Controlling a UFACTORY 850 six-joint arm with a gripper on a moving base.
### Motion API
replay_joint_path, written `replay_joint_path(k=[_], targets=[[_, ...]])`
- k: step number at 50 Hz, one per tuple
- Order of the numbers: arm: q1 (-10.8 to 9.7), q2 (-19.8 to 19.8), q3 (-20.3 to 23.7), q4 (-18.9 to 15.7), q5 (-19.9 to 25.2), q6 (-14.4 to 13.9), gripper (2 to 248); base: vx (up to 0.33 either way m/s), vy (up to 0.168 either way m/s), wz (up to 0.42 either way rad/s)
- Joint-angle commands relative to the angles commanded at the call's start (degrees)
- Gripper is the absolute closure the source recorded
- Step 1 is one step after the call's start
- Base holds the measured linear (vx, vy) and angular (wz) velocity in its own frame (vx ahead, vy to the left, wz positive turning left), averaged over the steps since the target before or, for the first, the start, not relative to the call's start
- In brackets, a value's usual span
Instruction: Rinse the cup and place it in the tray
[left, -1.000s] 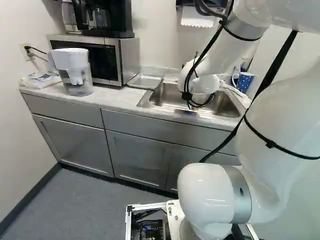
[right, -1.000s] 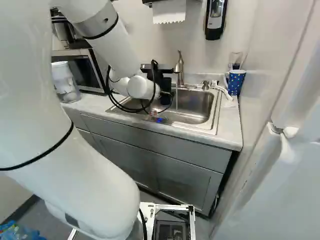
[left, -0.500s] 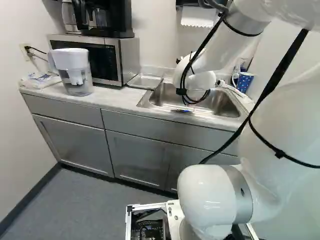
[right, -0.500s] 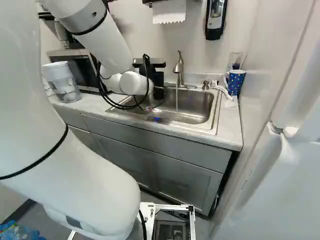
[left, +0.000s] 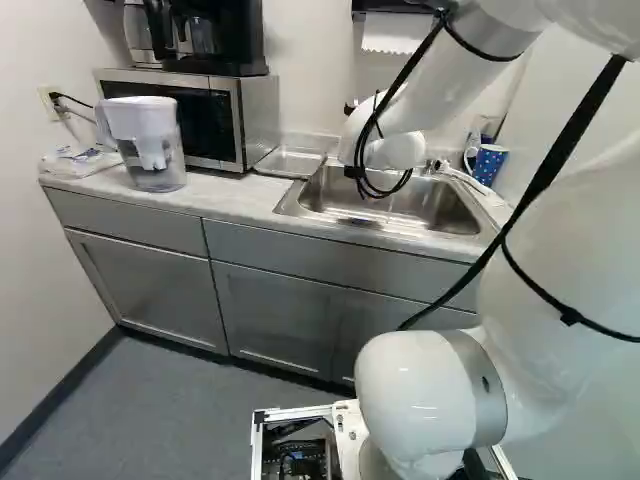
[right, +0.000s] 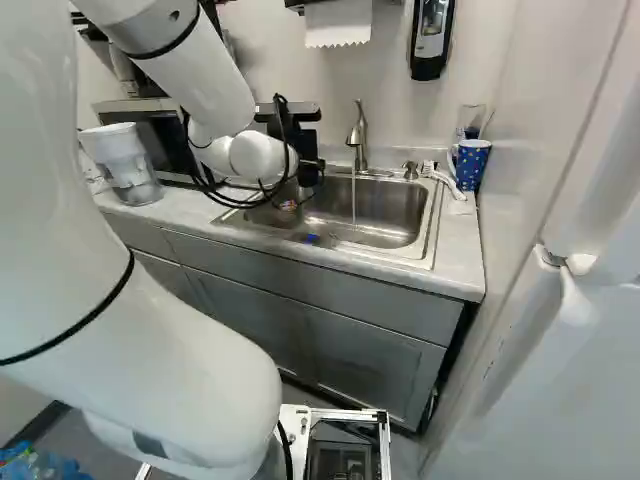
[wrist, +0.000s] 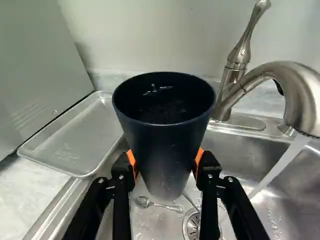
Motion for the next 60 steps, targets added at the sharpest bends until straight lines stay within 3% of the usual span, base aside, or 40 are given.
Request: replay_joint_path(k=[30, 60], targets=[[1.5, 2.6, -1.4, 0.0, -0.1, 0.0, 126, 0.0, 0.0, 0.0], [3.8, 1.0, -6.6, 0.0, -5.1, 0.0, 126, 0.0, 0.0, 0.0]])
